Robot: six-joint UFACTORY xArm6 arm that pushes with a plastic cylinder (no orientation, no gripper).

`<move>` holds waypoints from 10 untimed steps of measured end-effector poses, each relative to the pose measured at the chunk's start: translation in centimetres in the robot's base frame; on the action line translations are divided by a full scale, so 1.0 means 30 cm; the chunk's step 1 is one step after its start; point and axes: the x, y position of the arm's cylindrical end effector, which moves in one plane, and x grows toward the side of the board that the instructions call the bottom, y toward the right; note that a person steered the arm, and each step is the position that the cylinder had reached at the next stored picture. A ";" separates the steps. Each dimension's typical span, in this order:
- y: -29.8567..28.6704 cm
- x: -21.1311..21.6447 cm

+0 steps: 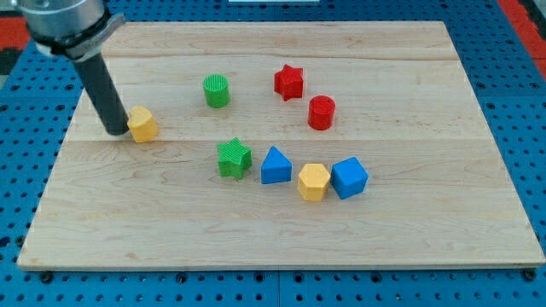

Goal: Push the yellow heart to the top left

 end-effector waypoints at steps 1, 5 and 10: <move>0.113 0.056; -0.057 -0.394; -0.138 -0.527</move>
